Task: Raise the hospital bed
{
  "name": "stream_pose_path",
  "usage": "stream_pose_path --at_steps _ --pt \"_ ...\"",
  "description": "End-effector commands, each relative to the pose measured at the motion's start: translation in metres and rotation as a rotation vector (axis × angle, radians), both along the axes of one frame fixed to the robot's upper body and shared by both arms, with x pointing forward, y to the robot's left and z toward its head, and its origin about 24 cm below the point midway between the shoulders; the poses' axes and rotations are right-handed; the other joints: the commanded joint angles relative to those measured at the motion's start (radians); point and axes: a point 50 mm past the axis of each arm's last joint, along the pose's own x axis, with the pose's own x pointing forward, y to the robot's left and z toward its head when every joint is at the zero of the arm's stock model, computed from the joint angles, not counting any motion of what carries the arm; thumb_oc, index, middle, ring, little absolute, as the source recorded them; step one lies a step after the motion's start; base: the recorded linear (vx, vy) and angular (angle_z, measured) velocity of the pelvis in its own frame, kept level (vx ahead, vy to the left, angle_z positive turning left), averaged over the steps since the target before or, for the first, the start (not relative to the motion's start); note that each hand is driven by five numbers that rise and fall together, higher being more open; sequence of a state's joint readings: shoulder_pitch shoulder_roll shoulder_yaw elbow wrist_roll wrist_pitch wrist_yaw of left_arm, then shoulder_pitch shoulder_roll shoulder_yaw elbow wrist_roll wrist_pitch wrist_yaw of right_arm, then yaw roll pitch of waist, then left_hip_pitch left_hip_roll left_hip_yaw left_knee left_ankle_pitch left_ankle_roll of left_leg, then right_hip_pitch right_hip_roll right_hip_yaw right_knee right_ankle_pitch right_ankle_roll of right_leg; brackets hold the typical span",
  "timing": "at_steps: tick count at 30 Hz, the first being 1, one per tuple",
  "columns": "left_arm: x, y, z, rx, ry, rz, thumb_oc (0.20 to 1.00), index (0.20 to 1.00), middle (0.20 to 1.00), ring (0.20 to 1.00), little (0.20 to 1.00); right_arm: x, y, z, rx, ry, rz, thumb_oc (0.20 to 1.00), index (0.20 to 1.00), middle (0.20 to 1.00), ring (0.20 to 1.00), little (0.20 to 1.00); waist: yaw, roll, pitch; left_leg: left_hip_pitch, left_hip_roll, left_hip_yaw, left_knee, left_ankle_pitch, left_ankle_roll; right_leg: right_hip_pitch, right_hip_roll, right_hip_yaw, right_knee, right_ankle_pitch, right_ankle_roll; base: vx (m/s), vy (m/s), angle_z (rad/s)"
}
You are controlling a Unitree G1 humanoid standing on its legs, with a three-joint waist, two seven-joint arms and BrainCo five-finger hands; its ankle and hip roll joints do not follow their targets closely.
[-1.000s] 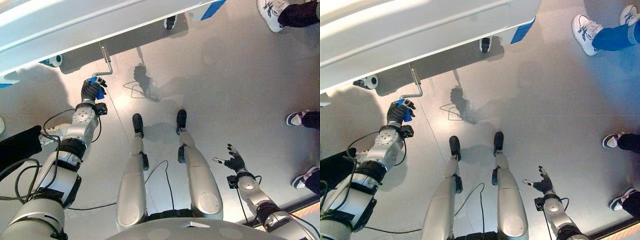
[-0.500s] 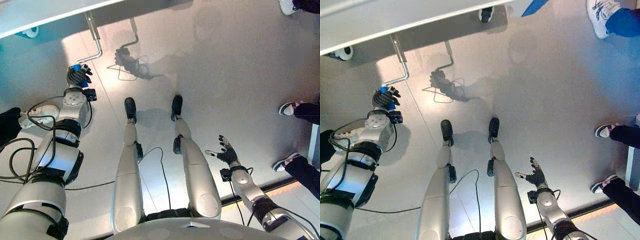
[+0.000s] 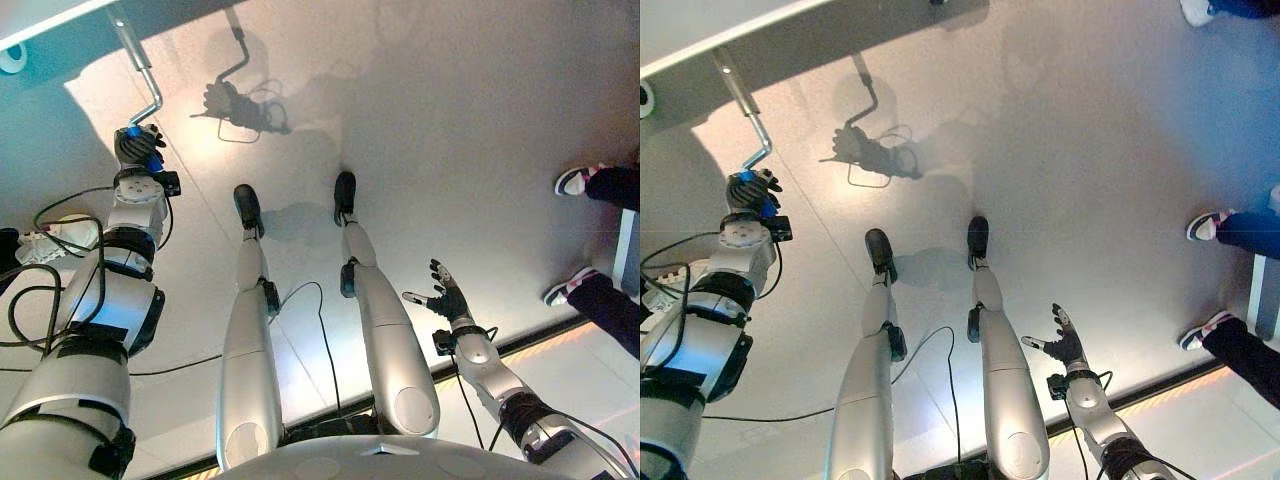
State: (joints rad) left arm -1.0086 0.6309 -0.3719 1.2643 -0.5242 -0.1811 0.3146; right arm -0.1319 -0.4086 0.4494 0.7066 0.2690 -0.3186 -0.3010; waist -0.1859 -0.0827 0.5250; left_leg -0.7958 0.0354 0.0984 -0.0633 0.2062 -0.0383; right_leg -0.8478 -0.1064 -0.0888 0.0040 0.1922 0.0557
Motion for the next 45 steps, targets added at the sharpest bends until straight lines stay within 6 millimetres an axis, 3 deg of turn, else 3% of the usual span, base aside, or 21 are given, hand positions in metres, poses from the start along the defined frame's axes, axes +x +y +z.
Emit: stream_pose_path --at_steps 1,15,17,18,28,35,36,37,38,45 --pt "0.005 0.0 0.022 0.056 -0.047 0.011 0.2 0.2 0.2 0.2 0.2 -0.015 -0.011 -0.001 -0.013 -0.005 -0.02 1.0 1.0 1.0 1.0 1.0 -0.008 -0.029 -0.005 0.022 -0.016 0.034 0.044 -0.042 0.0 -0.019 -0.038 0.047 0.059 0.018 0.095 -0.01 -0.051 -0.11" --pt "0.021 -0.034 0.052 0.088 -0.139 -0.078 0.2 0.2 0.2 0.2 0.2 -0.014 -0.01 0.007 -0.033 -0.047 0.015 1.0 1.0 1.0 1.0 1.0 -0.069 -0.008 -0.005 0.043 0.035 0.135 0.03 -0.04 -0.017 -0.107 0.029 0.133 0.1 0.019 0.084 -0.01 -0.014 -0.19" --pt "0.022 -0.037 0.052 0.082 -0.149 -0.093 0.2 0.2 0.2 0.2 0.2 -0.015 -0.01 0.005 -0.037 -0.041 0.014 1.0 1.0 1.0 1.0 1.0 -0.075 -0.009 -0.005 0.053 0.044 0.149 0.029 -0.043 -0.022 -0.112 0.041 0.141 0.106 0.014 0.082 0.05 -0.029 -0.24" --pt "0.023 -0.041 0.051 0.079 -0.152 -0.108 0.2 0.2 0.2 0.2 0.2 -0.017 -0.01 0.004 -0.037 -0.033 0.013 1.0 1.0 1.0 1.0 1.0 -0.076 -0.003 -0.005 0.08 0.05 0.14 0.024 -0.071 -0.03 -0.092 0.05 0.146 0.112 -0.019 0.089 0.08 -0.025 -0.21" --pt "0.03 -0.076 0.053 0.028 -0.21 -0.235 0.2 0.2 0.2 0.2 0.2 -0.024 -0.02 -0.002 -0.076 0.005 0.007 1.0 1.0 1.0 1.0 1.0 -0.106 0.03 -0.005 0.149 0.068 0.17 0.027 -0.077 -0.042 -0.051 0.078 0.161 0.13 -0.04 0.079 0.01 -0.054 -0.08" --pt "0.032 -0.108 0.05 -0.034 -0.258 -0.346 0.2 0.2 0.2 0.2 0.2 -0.034 -0.034 -0.012 -0.127 0.074 -0.025 1.0 1.0 1.0 1.0 1.0 -0.102 0.07 -0.005 0.206 0.061 0.16 0.032 -0.079 -0.043 0.008 0.077 0.147 0.149 -0.061 0.068 -0.01 -0.036 0.01" --pt "0.032 -0.112 0.051 -0.049 -0.274 -0.368 0.2 0.2 0.2 0.2 0.2 -0.034 -0.036 -0.013 -0.134 0.081 -0.033 1.0 1.0 1.0 1.0 1.0 -0.102 0.072 -0.005 0.19 0.059 0.171 0.041 -0.05 -0.037 -0.002 0.074 0.143 0.147 -0.029 0.058 0.0 0.0 0.0" --pt "0.031 -0.116 0.05 -0.064 -0.285 -0.384 0.2 0.2 0.2 0.2 0.2 -0.037 -0.038 -0.015 -0.141 0.094 -0.04 1.0 1.0 1.0 1.0 1.0 -0.095 0.085 -0.005 0.219 0.056 0.152 0.036 -0.079 -0.043 0.024 0.075 0.142 0.153 -0.063 0.065 -0.09 -0.068 0.0" --pt "0.03 -0.118 0.05 -0.07 -0.294 -0.4 0.2 0.2 0.2 0.2 0.2 -0.037 -0.039 -0.015 -0.14 0.095 -0.043 1.0 1.0 1.0 1.0 1.0 -0.097 0.083 -0.005 0.205 0.053 0.163 0.043 -0.051 -0.037 0.015 0.07 0.138 0.15 -0.031 0.057 0.0 -0.036 0.01" --pt "0.021 -0.119 0.044 -0.095 -0.342 -0.452 0.2 0.2 0.2 0.2 0.2 -0.042 -0.046 -0.022 -0.146 0.138 -0.089 1.0 1.0 1.0 1.0 1.0 -0.065 0.11 -0.005 0.256 0.037 0.127 0.036 -0.048 -0.031 0.08 0.053 0.107 0.144 -0.034 0.056 -0.01 -0.026 0.11"
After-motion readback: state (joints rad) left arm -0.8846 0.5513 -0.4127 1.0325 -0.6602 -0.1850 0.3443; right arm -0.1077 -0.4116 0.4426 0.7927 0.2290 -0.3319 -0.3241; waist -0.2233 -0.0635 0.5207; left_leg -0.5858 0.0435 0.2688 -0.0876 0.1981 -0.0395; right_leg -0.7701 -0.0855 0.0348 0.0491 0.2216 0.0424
